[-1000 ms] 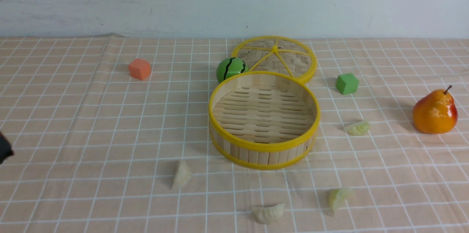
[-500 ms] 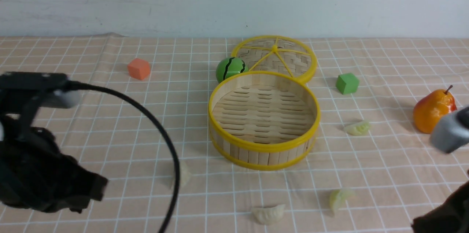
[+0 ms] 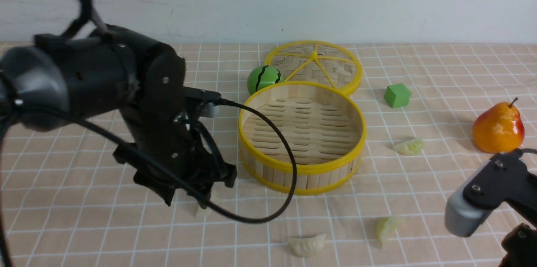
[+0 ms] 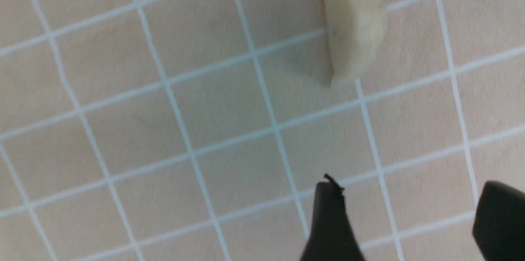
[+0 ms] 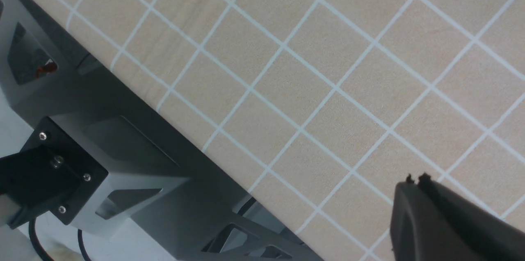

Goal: Put the dumplings into the steamer on the table with the brown tablecloth.
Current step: 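Reach for and grasp a dumpling on the table with the left gripper, then place the dumpling into the bamboo steamer basket with the left gripper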

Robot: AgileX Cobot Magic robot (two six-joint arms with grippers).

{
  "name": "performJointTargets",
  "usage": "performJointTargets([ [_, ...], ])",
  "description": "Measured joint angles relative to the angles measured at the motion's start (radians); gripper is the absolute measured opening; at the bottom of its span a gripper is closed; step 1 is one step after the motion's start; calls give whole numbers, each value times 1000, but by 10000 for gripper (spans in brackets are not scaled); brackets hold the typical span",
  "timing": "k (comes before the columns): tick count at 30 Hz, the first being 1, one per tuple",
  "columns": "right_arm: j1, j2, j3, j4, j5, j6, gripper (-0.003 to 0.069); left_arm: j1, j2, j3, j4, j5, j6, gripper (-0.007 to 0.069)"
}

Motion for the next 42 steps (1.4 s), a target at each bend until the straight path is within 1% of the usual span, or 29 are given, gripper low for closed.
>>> performJointTargets([
  [1,0,-6,0,0,10,0,-8,0,40,-23,1,-13,-5,494],
  [3,0,-11,0,0,15,0,-6,2,103,-60,13,-39,-24,519],
  [8,0,-28,0,-3,17,0,-2,17,204,-122,45,-77,-79,528],
  [10,0,-32,0,-4,20,0,-2,24,244,-141,55,-82,-94,518],
  [11,0,-34,0,-8,21,0,-1,25,263,-145,56,-82,-96,496],
  [12,0,-33,0,-8,21,0,-1,25,265,-145,54,-82,-98,492],
  [13,0,-34,0,-10,21,0,0,25,281,-146,48,-80,-99,443],
  [14,0,-34,0,-10,21,0,0,25,282,-146,46,-80,-99,426],
  [15,0,-35,0,-15,22,0,1,25,290,-149,37,-78,-101,346],
  [16,0,-35,0,-18,22,0,1,25,290,-154,36,-70,-101,288],
  [17,0,-35,0,-20,22,0,2,25,291,-160,35,-57,-99,262],
  [18,0,-35,0,-20,23,0,2,25,291,-165,35,-52,-99,260],
  [19,0,-35,0,-23,24,0,4,25,290,-199,35,8,-77,265],
  [20,0,-35,0,-24,24,0,5,25,289,-211,35,15,-74,267],
  [22,0,-35,0,-25,12,0,8,24,273,-307,24,104,-39,267],
  [23,0,-35,0,-25,12,0,8,24,270,-318,22,109,-37,267],
  [24,0,-35,0,-25,-6,0,11,16,252,-415,7,149,-23,267],
  [26,0,-35,0,-26,-25,0,13,2,241,-510,-12,166,-13,267],
  [27,0,-35,0,-26,-31,0,13,-14,239,-580,-23,168,-9,267],
  [28,0,-35,0,-26,-32,0,13,-17,239,-591,-24,168,-9,267],
  [30,0,-38,-3,-26,-31,2,15,-61,256,-716,-31,165,-4,267],
  [34,0,-87,-12,-26,-3,14,22,-99,347,-859,-42,165,-4,267],
  [37,0,-147,-18,-27,9,26,25,-102,419,-916,-42,151,-14,267],
  [39,0,-237,-20,-29,17,29,27,-100,507,-958,-25,102,-63,267],
  [42,0,-299,-20,-32,23,29,31,-100,558,-966,-7,56,-90,267],
])
